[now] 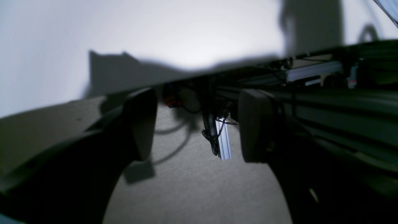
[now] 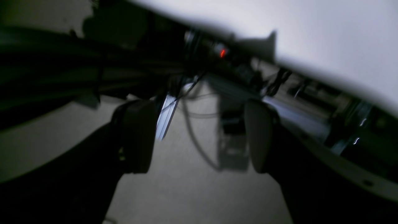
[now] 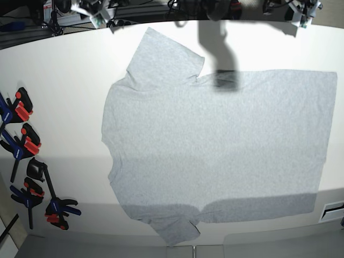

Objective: Fold the T-shirt properly
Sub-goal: 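Move both grippers down toward the shirt's shoulder corners by the collar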

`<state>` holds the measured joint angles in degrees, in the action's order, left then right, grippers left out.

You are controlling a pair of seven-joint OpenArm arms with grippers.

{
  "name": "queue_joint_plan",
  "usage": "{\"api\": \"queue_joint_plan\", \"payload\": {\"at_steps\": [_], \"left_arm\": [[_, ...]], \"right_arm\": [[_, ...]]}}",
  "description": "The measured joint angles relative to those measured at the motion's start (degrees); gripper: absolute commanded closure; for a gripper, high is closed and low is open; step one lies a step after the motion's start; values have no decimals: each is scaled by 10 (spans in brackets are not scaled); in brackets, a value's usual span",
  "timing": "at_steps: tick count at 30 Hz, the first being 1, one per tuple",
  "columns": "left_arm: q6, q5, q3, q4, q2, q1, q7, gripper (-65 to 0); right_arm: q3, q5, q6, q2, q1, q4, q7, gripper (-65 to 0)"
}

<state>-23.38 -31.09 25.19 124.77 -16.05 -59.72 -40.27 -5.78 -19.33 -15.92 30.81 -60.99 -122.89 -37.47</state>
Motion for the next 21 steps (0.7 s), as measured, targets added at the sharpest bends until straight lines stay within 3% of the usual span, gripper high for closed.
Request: {"api": "queue_joint_plan", "payload": {"at_steps": [8, 12, 16, 21], "left_arm": [[-2, -1, 1, 0, 0, 120, 74, -381], [-8, 0, 0, 0, 0, 175, 73, -381], [-31, 0, 0, 0, 0, 193, 73, -381], [-33, 0, 0, 0, 0, 193, 73, -381]], "right_arm": [[0, -1, -3, 0, 110, -17, 30, -413], [4, 3, -83, -1, 161, -17, 0, -413], [50, 96, -83, -1, 197, -17, -23, -408], [175, 198, -75, 0, 232, -17, -41, -409]]}}
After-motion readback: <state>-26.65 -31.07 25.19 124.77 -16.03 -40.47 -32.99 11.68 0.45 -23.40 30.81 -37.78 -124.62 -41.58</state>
